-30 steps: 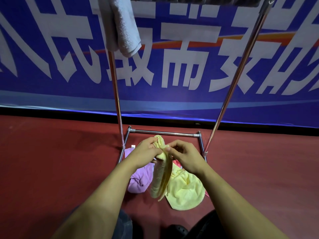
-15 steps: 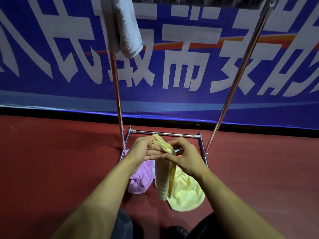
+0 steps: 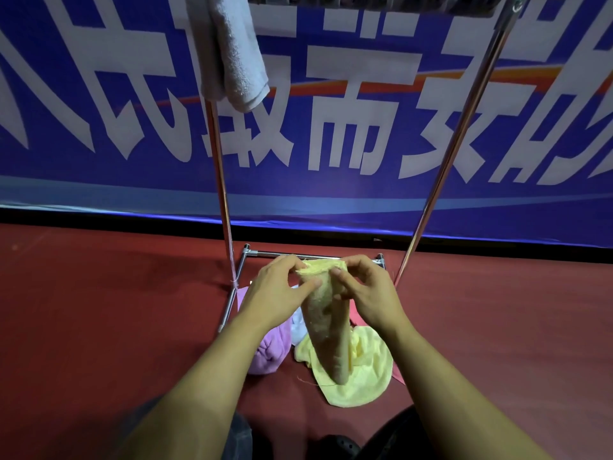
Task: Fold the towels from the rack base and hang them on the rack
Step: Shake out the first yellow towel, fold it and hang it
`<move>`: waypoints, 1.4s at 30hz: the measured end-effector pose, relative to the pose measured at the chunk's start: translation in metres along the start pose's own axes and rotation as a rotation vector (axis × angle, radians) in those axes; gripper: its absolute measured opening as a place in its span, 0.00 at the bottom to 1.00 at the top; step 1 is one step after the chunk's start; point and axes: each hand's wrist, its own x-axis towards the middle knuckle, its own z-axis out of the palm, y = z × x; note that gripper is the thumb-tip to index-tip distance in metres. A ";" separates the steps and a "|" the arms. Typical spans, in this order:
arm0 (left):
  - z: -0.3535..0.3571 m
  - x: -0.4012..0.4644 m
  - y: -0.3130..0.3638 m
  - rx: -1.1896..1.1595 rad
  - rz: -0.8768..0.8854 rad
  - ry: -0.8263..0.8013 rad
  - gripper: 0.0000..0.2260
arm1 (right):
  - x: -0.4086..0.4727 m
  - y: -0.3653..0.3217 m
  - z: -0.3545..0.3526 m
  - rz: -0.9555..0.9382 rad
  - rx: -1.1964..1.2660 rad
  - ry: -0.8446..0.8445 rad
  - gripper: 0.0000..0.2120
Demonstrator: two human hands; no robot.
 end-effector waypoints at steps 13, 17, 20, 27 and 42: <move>-0.002 -0.002 0.015 -0.647 -0.066 -0.093 0.16 | -0.007 -0.025 0.004 -0.014 0.300 0.000 0.03; -0.003 -0.003 0.020 -0.589 -0.079 0.024 0.07 | -0.005 -0.022 0.007 -0.026 0.233 -0.008 0.05; -0.006 -0.003 0.021 -0.590 -0.085 0.041 0.09 | -0.005 -0.022 0.004 -0.012 0.299 -0.070 0.15; -0.011 0.000 0.034 -0.621 -0.067 0.015 0.08 | -0.004 -0.022 0.006 0.043 0.143 -0.289 0.23; -0.084 0.043 0.132 -0.668 0.102 0.062 0.05 | -0.010 -0.036 0.010 0.091 0.193 -0.137 0.07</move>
